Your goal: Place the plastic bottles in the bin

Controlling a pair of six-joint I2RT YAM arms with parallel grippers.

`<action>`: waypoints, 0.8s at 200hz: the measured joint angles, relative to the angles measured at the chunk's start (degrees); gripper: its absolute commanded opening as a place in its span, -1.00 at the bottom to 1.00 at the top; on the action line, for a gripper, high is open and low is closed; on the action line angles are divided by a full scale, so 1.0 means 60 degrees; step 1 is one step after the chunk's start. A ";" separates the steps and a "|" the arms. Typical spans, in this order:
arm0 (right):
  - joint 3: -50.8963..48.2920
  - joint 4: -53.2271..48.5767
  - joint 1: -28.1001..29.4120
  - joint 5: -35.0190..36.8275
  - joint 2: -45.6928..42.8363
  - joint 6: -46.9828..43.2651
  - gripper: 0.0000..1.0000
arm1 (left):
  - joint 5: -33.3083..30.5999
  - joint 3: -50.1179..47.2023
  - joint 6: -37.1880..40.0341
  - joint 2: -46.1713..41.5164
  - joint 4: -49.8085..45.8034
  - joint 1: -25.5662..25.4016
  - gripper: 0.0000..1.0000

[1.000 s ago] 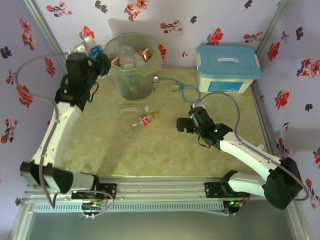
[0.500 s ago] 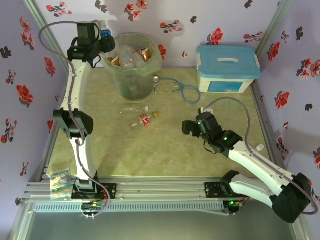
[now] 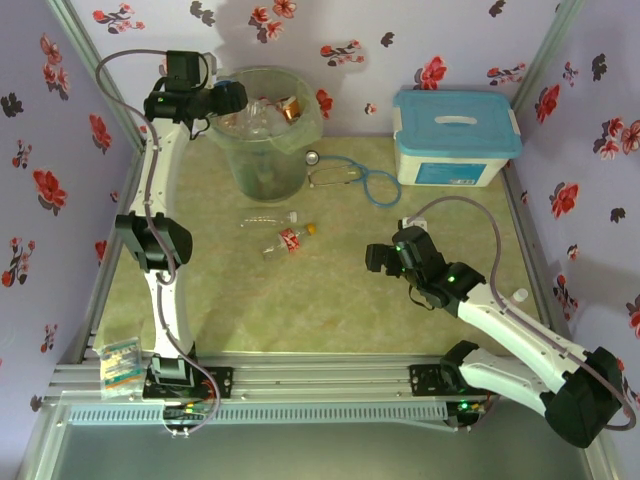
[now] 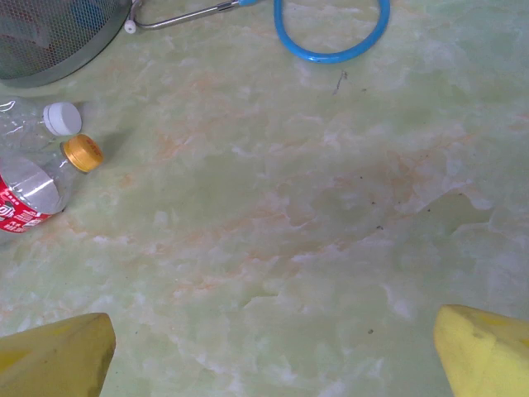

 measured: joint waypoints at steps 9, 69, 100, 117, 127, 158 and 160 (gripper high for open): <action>-0.0004 0.0000 0.0000 0.0000 0.0000 0.0000 0.99 | 0.0000 -0.0029 0.0000 -0.0025 0.0007 0.0007 0.75; -0.0018 0.0025 0.0000 -0.0004 0.0142 0.0004 0.99 | -0.0175 -0.0047 0.0051 -0.0229 0.0157 0.0007 0.13; -0.0018 0.0051 0.0000 -0.0011 0.0317 0.0066 0.99 | -0.0339 -0.0047 0.0262 -0.0259 0.0120 -0.0022 -0.07; -0.0018 0.0080 0.0000 -0.0015 0.0393 0.0113 0.99 | -0.0408 -0.0040 0.0364 -0.0251 0.0044 -0.0044 -0.12; -0.0018 0.0120 0.0000 -0.0047 0.0444 0.0146 0.98 | -0.0430 0.0011 0.0444 -0.0204 -0.0018 -0.0069 -0.18; -0.0018 0.0168 0.0000 -0.0120 0.0561 0.0186 0.99 | -0.0514 0.0168 0.0991 0.0109 -0.0004 -0.0200 -0.14; -0.0018 0.0178 0.0000 -0.0124 0.0568 0.0186 0.99 | -0.0506 0.0175 0.1031 0.0124 0.0007 -0.0204 -0.13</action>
